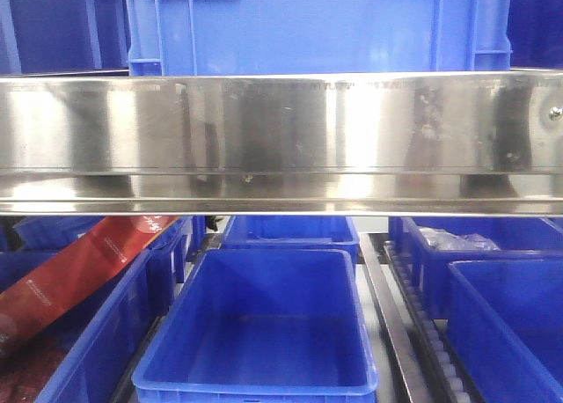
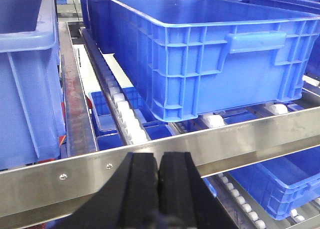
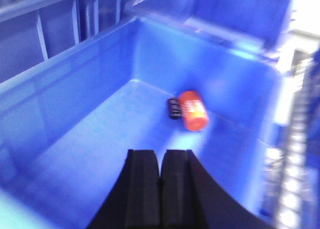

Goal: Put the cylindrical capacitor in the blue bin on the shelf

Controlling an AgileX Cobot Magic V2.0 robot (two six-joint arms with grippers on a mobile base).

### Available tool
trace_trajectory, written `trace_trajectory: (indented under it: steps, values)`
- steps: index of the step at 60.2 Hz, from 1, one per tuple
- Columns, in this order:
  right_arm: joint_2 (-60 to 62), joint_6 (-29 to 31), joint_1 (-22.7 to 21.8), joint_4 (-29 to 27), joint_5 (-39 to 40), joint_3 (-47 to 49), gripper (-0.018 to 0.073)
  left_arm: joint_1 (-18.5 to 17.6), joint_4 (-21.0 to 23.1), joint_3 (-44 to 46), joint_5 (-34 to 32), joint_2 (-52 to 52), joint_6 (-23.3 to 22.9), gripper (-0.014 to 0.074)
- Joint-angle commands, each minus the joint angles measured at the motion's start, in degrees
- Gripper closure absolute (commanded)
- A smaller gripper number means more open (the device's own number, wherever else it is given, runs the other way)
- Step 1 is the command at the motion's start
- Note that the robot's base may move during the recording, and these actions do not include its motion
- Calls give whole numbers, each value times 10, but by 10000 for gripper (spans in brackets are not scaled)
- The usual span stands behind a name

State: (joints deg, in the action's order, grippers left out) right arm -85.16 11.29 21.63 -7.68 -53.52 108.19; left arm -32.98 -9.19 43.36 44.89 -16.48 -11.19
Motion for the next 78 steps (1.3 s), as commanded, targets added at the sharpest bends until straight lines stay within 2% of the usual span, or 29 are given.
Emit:
trace_trajectory:
  steps: [1, 9, 26, 43, 55, 66, 78]
  values:
    - [51, -3, 1, 24, 26, -61, 718, -3, -1, 0, -10, 2, -4, 707]
    - [131, -10, -14, 28, 71, -183, 718, -3, -4, 0, -10, 2, -4, 707]
    - [323, -24, -82, 27, 211, -493, 718, -3, -20, 0, -10, 2, -4, 707]
    - [515, -24, -92, 27, 295, -724, 718, -3, -30, 0, -10, 2, -4, 707]
    - [647, -24, -92, 22, 322, -803, 718, -3, -30, -5, -5, 2, -4, 707]
    - [741, -24, -92, 15, 330, -817, 718, -3, -30, -5, -5, 2, -4, 707]
    - [774, -24, -92, 15, 330, -817, 718, -3, -30, -5, -5, 2, -4, 707]
